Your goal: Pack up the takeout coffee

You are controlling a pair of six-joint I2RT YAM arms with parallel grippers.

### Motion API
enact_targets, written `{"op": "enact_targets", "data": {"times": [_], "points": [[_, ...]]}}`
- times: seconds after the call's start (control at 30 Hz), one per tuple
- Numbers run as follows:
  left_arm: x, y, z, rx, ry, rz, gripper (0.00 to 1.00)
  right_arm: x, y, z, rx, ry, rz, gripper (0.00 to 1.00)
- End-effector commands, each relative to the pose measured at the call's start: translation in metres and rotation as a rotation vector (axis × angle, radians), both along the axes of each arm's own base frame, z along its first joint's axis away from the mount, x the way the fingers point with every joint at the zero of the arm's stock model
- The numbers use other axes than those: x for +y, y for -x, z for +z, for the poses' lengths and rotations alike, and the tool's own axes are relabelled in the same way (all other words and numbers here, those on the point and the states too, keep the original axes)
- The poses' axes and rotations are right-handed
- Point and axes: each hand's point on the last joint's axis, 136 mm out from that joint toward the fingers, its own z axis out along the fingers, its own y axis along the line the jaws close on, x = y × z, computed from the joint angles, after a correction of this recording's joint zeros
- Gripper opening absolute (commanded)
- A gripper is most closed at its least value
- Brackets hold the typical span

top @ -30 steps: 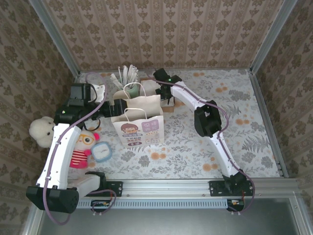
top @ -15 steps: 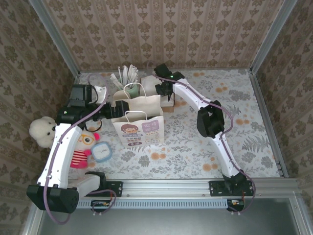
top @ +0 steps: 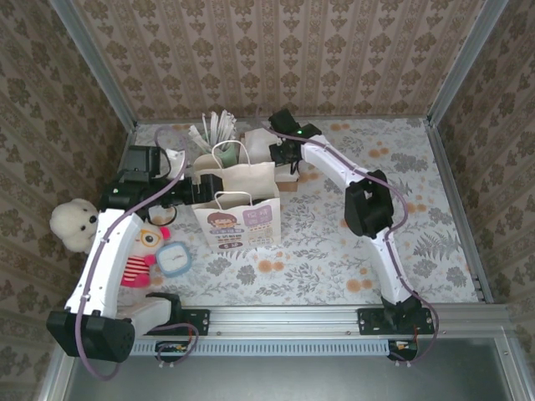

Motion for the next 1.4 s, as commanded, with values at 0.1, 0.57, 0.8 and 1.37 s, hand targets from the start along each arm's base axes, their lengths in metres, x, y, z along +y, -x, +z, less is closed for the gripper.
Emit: {"op": "enact_targets", "data": {"times": [0.1,0.57,0.8,1.37], "points": [[-0.028,0.002,0.001,-0.001,0.06,-0.104,1.0,-0.023,-0.007,0.101,-0.234,-0.193,-0.079,0.0],[-0.074,-0.019,0.007,-0.034,0.088,-0.103,1.0,-0.096,-0.001,0.14,-0.352,-0.261,-0.213,0.0],[-0.097,-0.024,0.015,-0.051,0.117,-0.083,1.0,-0.132,0.005,0.159,-0.408,-0.284,-0.239,0.0],[-0.056,-0.016,0.071,-0.329,0.004,-0.132,1.0,-0.17,0.102,0.287,-0.845,-0.292,-0.122,0.0]]}}
